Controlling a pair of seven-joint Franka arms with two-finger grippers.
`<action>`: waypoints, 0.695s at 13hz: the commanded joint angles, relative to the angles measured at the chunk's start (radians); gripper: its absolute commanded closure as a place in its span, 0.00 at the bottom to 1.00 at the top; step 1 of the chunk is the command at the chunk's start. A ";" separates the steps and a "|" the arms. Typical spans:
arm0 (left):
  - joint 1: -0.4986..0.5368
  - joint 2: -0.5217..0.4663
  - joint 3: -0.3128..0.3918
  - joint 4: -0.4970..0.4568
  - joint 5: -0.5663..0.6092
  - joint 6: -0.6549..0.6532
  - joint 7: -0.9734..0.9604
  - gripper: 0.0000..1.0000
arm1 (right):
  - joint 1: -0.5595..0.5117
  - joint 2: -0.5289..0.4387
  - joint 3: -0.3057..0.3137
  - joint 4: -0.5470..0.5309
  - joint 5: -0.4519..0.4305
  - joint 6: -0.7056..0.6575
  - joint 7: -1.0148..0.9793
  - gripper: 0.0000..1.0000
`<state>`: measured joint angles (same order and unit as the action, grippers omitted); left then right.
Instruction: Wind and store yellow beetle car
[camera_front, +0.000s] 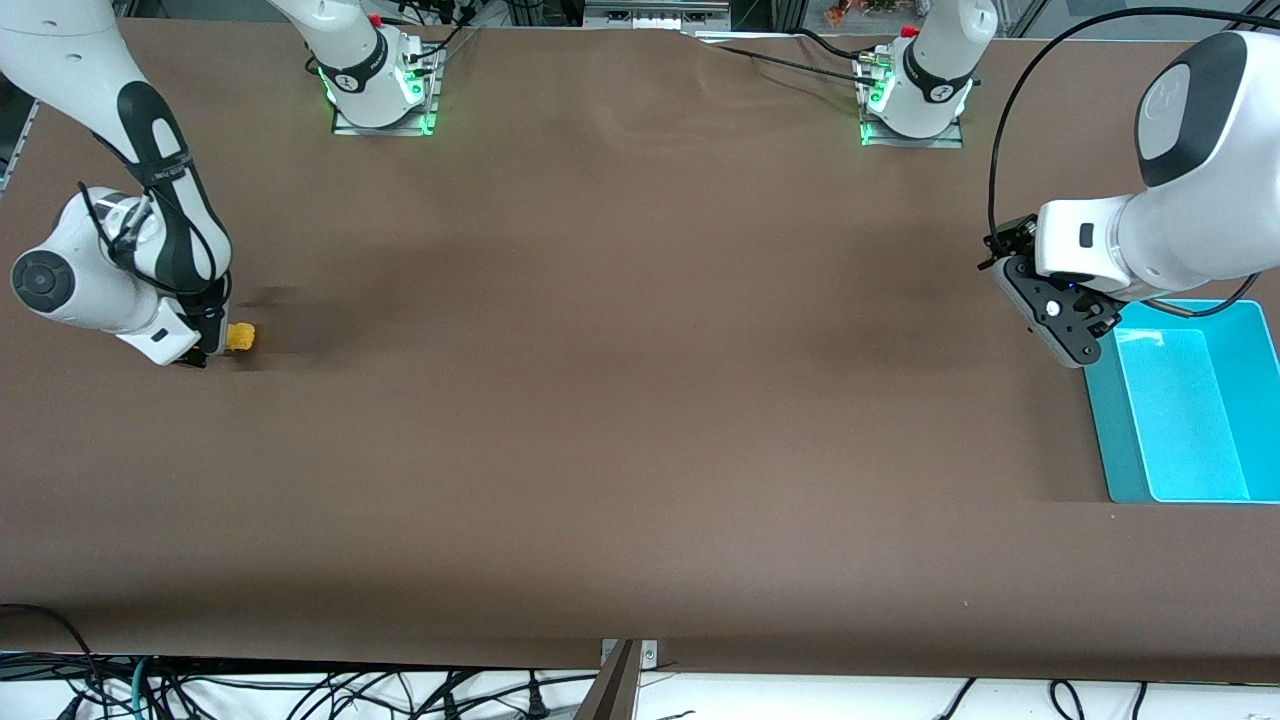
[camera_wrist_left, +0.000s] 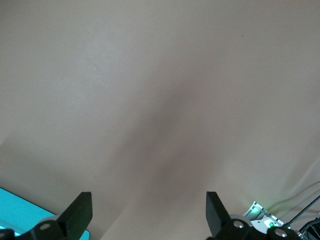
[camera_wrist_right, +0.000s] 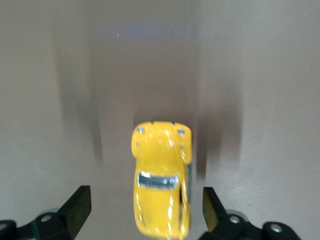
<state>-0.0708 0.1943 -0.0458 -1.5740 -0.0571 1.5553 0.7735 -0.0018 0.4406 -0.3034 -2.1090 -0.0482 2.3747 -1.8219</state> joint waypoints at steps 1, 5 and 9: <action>0.003 0.016 0.001 0.026 0.002 -0.014 0.024 0.00 | -0.007 -0.091 0.032 0.009 -0.013 -0.101 0.054 0.00; 0.002 0.016 0.001 0.026 0.002 -0.012 0.026 0.00 | -0.007 -0.167 0.056 0.009 -0.012 -0.144 0.180 0.00; -0.003 0.017 0.001 0.025 0.005 -0.011 0.026 0.00 | -0.007 -0.256 0.106 0.073 -0.007 -0.263 0.451 0.00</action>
<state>-0.0705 0.2023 -0.0458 -1.5738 -0.0571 1.5553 0.7771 0.0021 0.2441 -0.2209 -2.0630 -0.0482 2.1915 -1.4806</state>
